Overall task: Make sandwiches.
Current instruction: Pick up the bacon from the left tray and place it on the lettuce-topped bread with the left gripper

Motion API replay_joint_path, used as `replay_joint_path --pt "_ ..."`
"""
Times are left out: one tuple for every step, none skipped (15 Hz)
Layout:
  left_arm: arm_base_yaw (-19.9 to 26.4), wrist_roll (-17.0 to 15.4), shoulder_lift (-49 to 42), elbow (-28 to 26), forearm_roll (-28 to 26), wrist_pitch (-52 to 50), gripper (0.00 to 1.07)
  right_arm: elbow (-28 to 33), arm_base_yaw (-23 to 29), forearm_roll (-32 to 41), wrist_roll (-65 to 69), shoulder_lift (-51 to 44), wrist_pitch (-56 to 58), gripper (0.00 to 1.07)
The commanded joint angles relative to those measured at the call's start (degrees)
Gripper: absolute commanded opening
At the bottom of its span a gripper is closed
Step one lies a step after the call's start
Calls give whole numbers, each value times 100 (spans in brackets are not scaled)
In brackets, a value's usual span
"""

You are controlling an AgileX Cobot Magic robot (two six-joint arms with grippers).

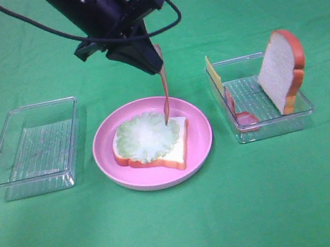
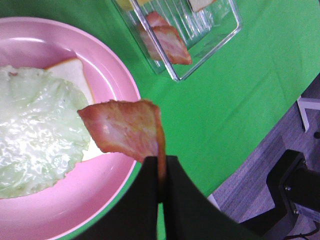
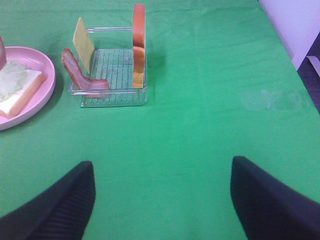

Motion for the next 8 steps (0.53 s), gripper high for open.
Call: replay_joint_path --pt "-160 46 189 -6 0 29 0 11 -23 17 -74 -92 -40 71" --pt "-166 52 252 0 34 6 0 11 -23 17 -74 -92 -40 71" --pt "-155 46 286 0 178 -6 0 11 -23 23 -74 -92 -40 71" --pt "-155 -23 321 0 481 -17 0 11 -23 34 -74 -92 -40 71" --pt "-155 -201 367 0 814 -11 0 11 -23 34 -74 -92 -40 71" --pt "-155 -464 441 0 1020 46 0 11 -23 34 -74 -92 -40 71" --pt "-155 -722 527 0 1112 115 0 11 -23 40 -74 -92 -40 71" --pt "-155 -900 579 0 1278 149 0 11 -23 40 -74 -92 -40 71"
